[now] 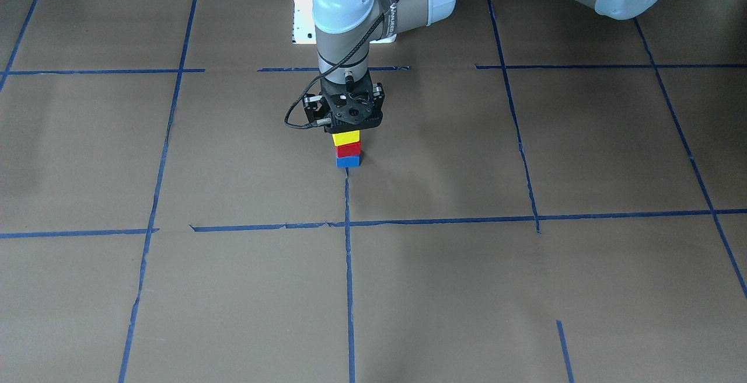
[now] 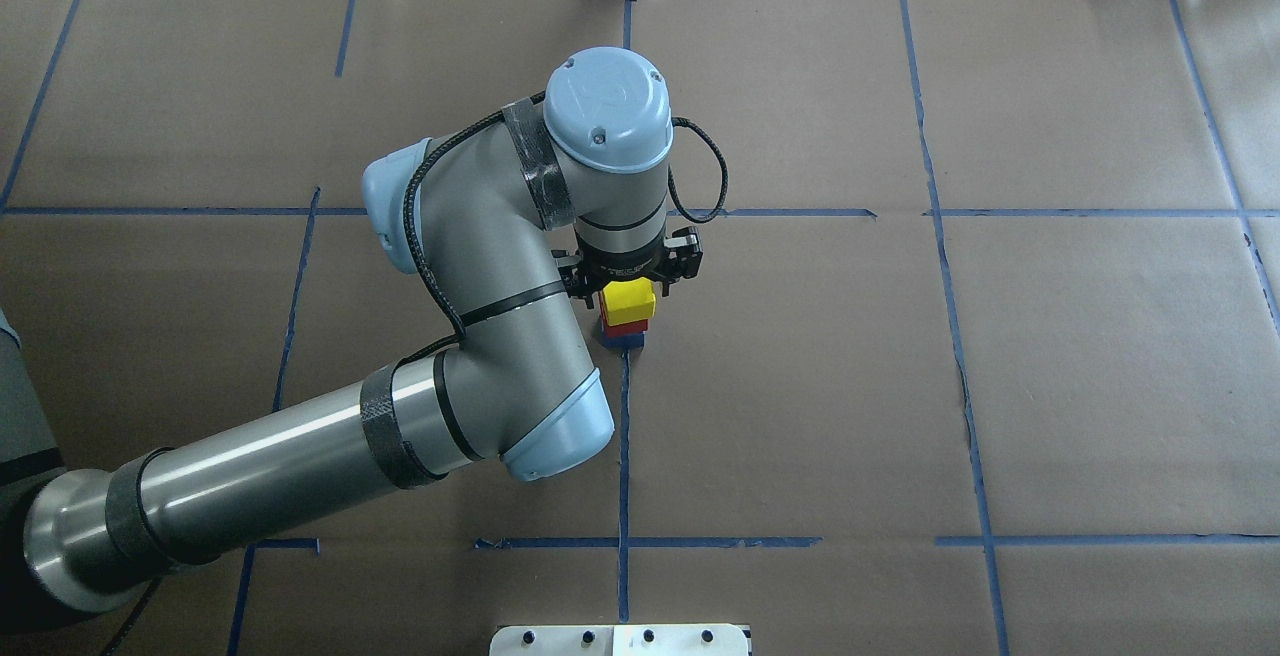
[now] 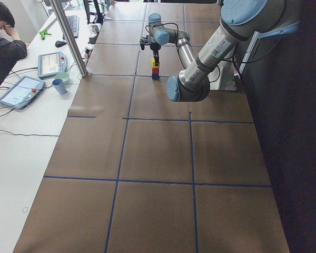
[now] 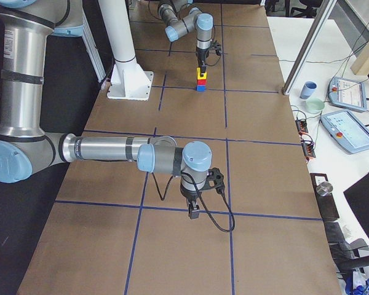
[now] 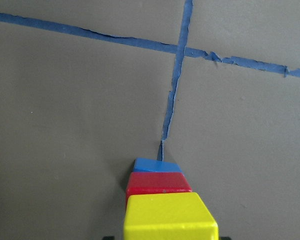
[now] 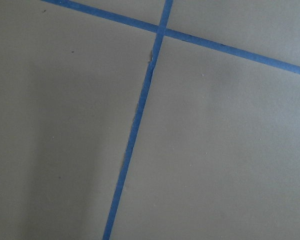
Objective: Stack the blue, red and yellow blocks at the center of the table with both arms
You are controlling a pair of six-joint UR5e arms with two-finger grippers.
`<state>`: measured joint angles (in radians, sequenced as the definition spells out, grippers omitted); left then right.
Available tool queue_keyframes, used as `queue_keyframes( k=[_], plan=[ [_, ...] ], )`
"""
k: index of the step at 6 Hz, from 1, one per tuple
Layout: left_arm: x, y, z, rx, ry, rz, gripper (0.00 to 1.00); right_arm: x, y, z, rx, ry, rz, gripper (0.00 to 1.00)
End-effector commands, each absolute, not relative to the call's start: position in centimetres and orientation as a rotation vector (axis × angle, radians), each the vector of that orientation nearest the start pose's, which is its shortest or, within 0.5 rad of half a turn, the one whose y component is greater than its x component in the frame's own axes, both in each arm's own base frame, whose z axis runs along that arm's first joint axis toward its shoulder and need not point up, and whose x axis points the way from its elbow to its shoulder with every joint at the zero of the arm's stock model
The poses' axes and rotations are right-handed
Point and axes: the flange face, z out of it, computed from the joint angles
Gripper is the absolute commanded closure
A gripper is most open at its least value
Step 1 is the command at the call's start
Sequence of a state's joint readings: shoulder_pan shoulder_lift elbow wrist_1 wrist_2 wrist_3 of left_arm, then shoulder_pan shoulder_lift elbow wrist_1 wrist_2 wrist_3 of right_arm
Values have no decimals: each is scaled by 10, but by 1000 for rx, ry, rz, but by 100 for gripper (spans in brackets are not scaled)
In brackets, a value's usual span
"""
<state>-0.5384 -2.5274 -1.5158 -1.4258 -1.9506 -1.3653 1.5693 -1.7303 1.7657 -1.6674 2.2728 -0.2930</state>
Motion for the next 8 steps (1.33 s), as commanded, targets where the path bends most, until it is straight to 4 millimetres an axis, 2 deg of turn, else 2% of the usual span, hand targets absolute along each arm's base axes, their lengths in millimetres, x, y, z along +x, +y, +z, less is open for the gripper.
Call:
queue_keyframes(
  k=[1, 2, 3, 4, 5, 6, 7, 8],
  plan=[
    [559, -453, 85, -39, 858, -171, 0, 68, -419, 650, 44, -706, -261, 0],
    [534, -452, 74, -5, 886, -142, 0, 68, -420, 649, 47, -705, -262, 0],
    [492, -440, 102, 55, 893, -47, 0, 68, -420, 650, 45, -705, -261, 0],
    [436, -438, 150, 138, 874, 62, 0, 68, -420, 650, 45, -705, -260, 0],
    [384, -449, 191, 202, 836, 163, 0, 68, -420, 650, 45, -705, -260, 0],
    [334, -472, 248, 194, 801, 246, 0, 68, -420, 650, 44, -704, -261, 0],
    [259, -498, 322, 212, 734, 316, 0, 68, -420, 650, 45, -705, -260, 0],
    [191, -508, 376, 197, 718, 324, 0, 68, -420, 650, 43, -706, -259, 0]
  ],
)
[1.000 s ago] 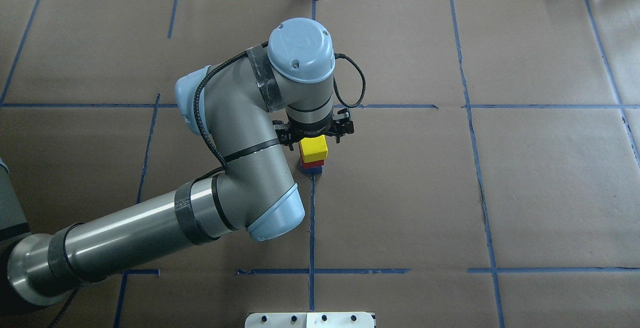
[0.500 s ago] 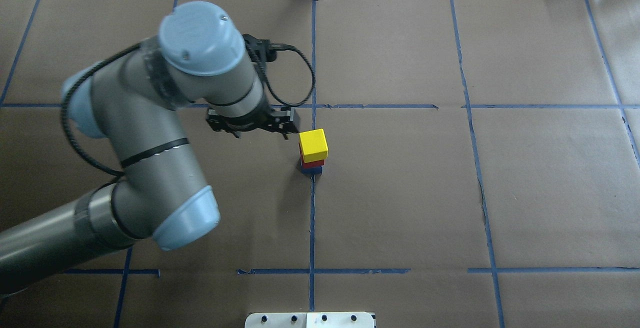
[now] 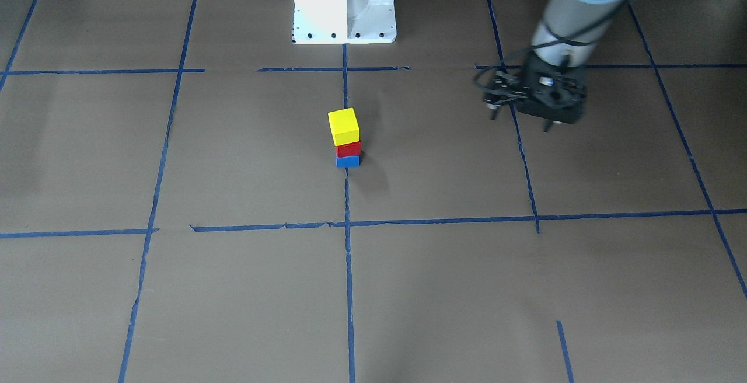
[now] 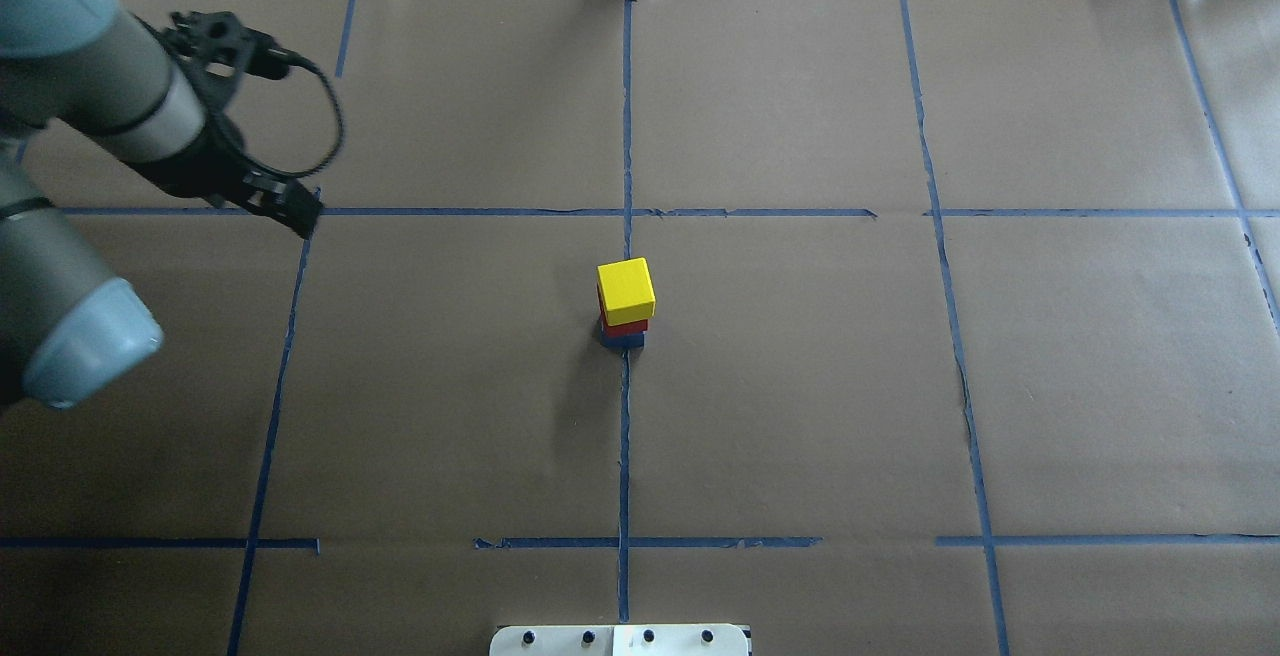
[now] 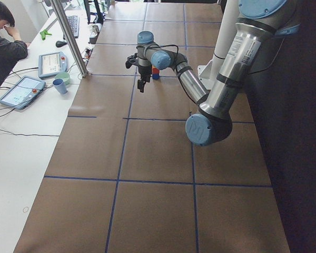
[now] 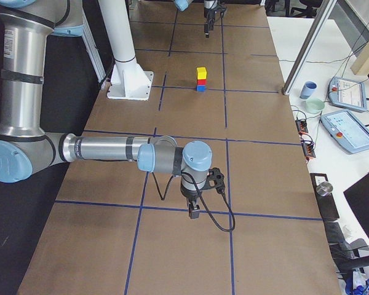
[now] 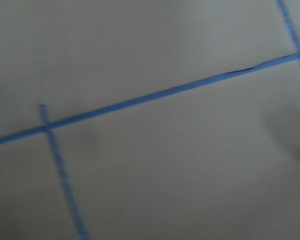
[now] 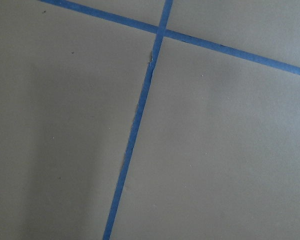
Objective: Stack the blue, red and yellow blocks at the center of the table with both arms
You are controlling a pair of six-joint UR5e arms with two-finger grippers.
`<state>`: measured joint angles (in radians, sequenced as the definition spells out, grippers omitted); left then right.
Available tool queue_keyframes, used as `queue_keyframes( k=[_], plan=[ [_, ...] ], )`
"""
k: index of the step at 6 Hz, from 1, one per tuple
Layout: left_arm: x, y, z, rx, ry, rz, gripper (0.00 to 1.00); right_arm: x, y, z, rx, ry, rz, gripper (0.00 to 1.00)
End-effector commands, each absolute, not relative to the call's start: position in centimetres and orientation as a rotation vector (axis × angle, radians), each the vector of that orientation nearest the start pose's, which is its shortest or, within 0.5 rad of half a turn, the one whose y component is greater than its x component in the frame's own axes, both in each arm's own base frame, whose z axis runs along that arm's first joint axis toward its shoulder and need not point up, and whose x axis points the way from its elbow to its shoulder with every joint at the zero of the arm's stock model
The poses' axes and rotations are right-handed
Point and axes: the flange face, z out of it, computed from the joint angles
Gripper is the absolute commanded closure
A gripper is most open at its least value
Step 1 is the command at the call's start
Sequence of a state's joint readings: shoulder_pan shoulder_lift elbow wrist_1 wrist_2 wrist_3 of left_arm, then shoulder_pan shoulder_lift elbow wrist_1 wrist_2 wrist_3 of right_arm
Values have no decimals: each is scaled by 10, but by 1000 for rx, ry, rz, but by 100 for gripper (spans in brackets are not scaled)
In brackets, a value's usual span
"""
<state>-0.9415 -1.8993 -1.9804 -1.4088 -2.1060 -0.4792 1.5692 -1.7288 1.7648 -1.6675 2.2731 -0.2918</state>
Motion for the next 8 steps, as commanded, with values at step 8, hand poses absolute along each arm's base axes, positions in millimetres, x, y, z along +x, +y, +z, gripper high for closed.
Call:
queue_keyframes(
  k=[8],
  plan=[
    [-28, -418, 641, -108, 751, 120, 0, 66, -418, 653, 39, -734, -255, 0]
  ],
)
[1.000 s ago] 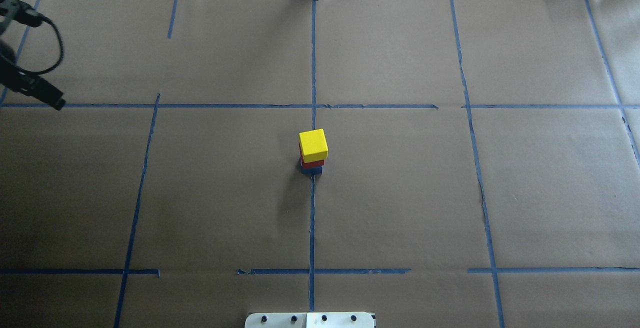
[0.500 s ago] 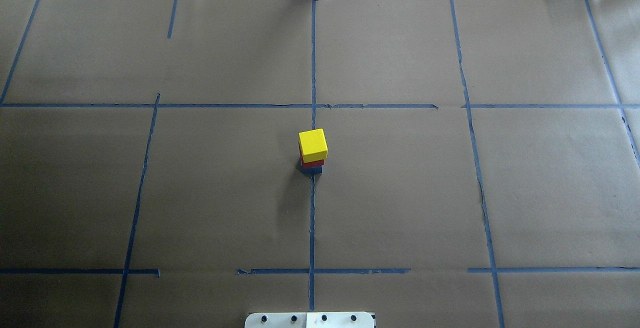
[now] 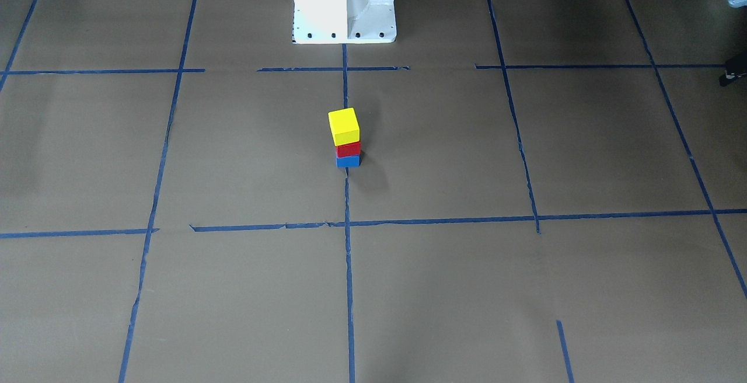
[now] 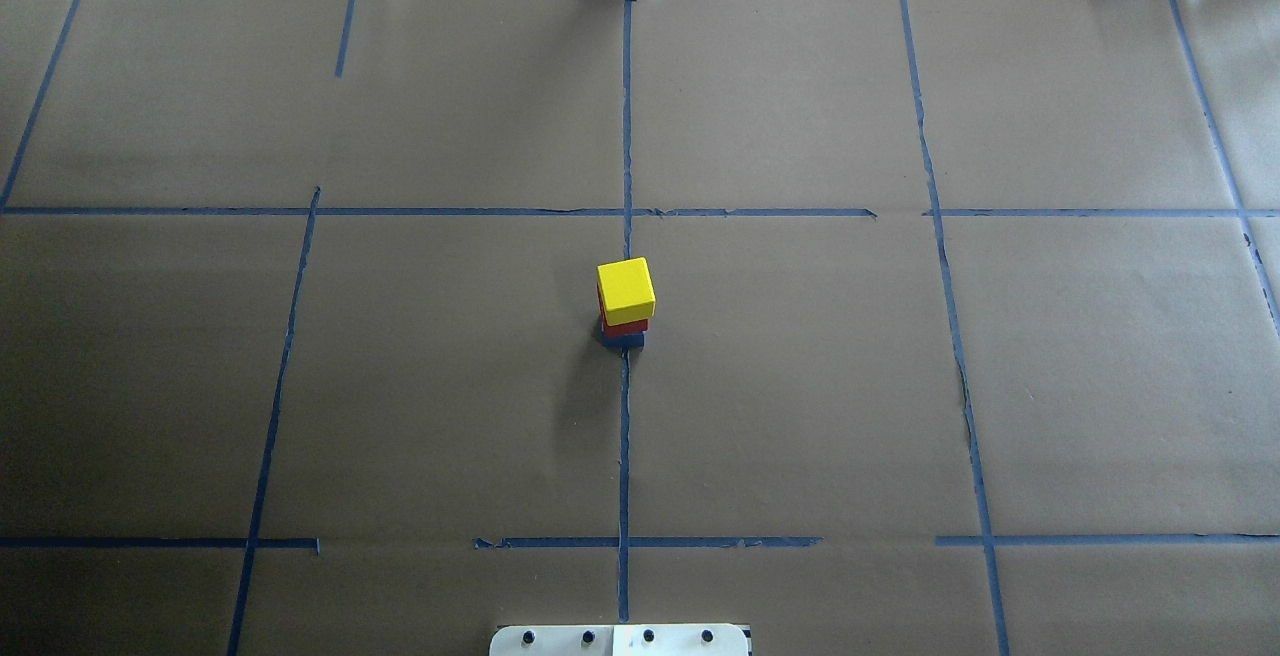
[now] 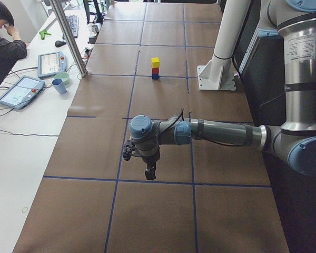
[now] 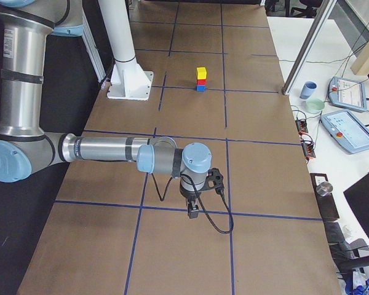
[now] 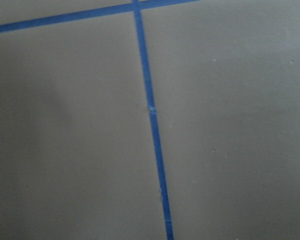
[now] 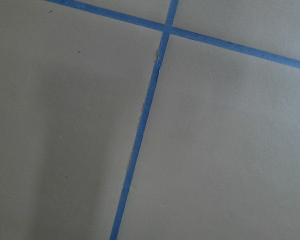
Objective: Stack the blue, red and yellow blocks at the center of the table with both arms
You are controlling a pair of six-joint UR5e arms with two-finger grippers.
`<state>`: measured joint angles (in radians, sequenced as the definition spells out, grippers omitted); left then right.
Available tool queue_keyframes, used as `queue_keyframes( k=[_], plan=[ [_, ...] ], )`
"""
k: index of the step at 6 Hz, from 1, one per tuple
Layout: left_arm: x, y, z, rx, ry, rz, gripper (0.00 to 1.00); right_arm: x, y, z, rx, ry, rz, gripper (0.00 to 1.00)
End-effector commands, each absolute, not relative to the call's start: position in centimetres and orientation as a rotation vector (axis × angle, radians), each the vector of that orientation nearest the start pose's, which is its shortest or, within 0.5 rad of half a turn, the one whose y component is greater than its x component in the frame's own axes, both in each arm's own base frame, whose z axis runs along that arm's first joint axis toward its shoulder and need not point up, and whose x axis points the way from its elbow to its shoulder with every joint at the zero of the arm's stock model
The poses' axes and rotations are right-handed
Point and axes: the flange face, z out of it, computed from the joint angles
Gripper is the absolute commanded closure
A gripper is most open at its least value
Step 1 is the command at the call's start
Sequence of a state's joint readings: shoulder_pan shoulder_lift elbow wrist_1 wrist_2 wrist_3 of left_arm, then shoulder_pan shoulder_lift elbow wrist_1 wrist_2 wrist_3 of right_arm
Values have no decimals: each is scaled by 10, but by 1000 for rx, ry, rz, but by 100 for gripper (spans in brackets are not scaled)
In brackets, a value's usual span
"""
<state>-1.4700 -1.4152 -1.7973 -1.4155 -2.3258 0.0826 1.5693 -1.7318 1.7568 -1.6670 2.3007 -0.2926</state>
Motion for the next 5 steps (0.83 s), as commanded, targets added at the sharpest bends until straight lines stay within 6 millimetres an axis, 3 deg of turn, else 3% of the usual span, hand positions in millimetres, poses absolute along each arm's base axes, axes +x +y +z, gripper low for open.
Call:
queue_keyframes(
  k=[1, 5],
  plan=[
    [-26, -419, 648, -120, 750, 119, 0, 66, -419, 653, 39, -736, -254, 0],
    [-24, -420, 641, -108, 749, 131, 0, 66, -419, 660, 26, -739, -249, 0]
  ],
)
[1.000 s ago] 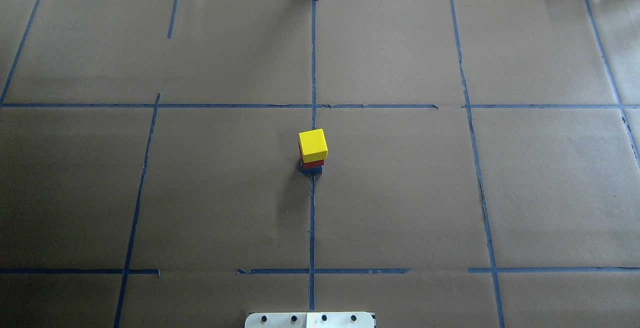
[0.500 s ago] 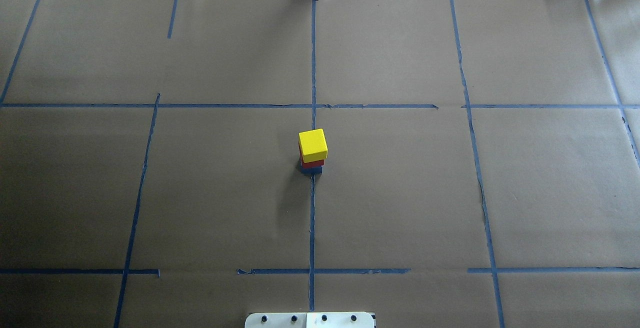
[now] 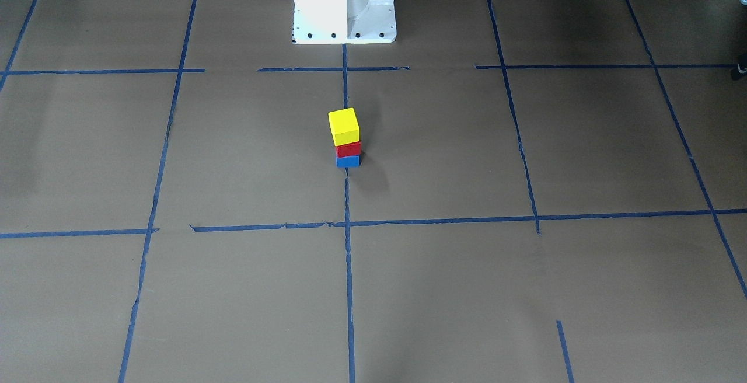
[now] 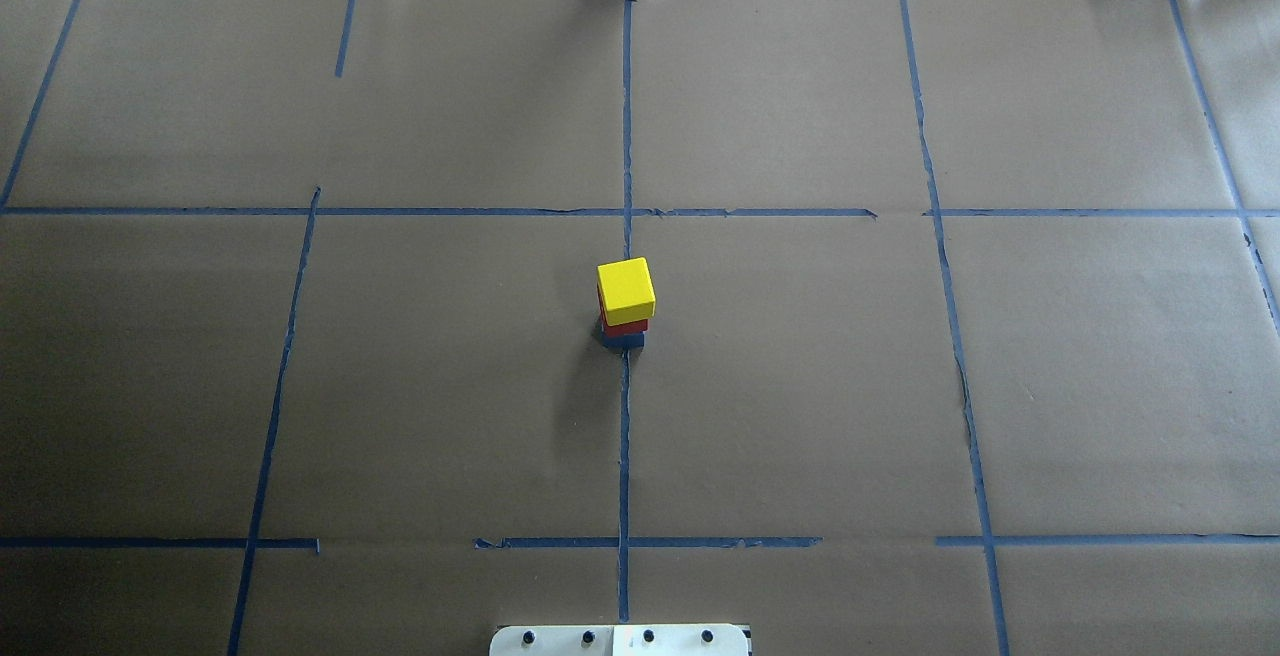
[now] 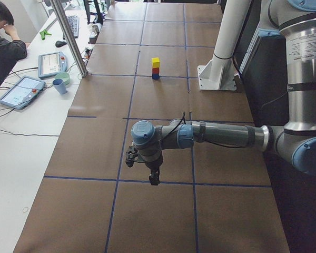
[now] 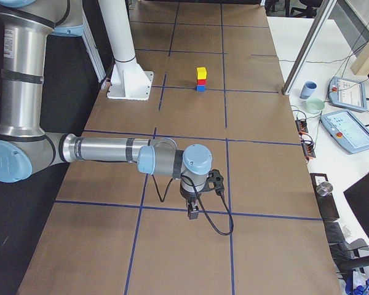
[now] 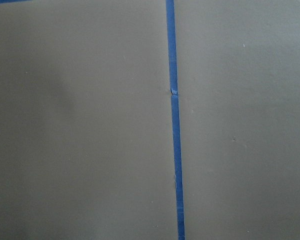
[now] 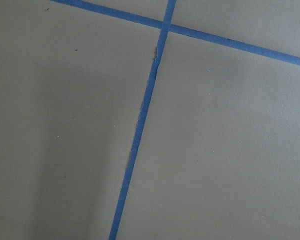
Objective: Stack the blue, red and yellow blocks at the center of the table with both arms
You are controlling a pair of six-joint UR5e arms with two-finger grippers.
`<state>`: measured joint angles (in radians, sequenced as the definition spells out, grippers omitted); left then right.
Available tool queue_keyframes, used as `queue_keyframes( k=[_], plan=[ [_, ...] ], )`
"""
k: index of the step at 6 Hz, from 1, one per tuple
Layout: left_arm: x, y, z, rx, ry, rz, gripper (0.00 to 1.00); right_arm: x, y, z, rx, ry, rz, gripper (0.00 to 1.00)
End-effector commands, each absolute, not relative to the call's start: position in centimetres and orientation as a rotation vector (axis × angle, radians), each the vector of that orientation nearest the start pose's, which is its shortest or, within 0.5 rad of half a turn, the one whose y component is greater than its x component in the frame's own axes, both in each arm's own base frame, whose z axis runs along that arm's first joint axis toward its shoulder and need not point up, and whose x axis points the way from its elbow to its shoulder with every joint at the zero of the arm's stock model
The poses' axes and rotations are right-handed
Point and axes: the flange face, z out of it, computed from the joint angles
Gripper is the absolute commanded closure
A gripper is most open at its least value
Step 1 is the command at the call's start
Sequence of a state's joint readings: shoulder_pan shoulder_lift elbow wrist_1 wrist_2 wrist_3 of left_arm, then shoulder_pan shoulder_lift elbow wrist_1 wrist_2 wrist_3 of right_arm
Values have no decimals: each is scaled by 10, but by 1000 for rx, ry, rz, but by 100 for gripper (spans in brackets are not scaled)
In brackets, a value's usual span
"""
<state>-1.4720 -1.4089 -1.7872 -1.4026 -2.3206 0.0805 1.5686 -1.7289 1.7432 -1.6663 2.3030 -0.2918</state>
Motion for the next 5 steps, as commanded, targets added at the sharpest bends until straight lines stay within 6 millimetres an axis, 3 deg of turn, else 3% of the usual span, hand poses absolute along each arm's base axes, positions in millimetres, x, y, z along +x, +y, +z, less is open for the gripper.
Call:
queue_keyframes(
  k=[1, 5],
  plan=[
    [-24, -421, 639, -104, 751, 133, 0, 65, -419, 660, 26, -739, -250, 0],
    [-22, -422, 639, -99, 755, 136, 0, 65, -418, 666, 14, -740, -246, 0]
  ],
)
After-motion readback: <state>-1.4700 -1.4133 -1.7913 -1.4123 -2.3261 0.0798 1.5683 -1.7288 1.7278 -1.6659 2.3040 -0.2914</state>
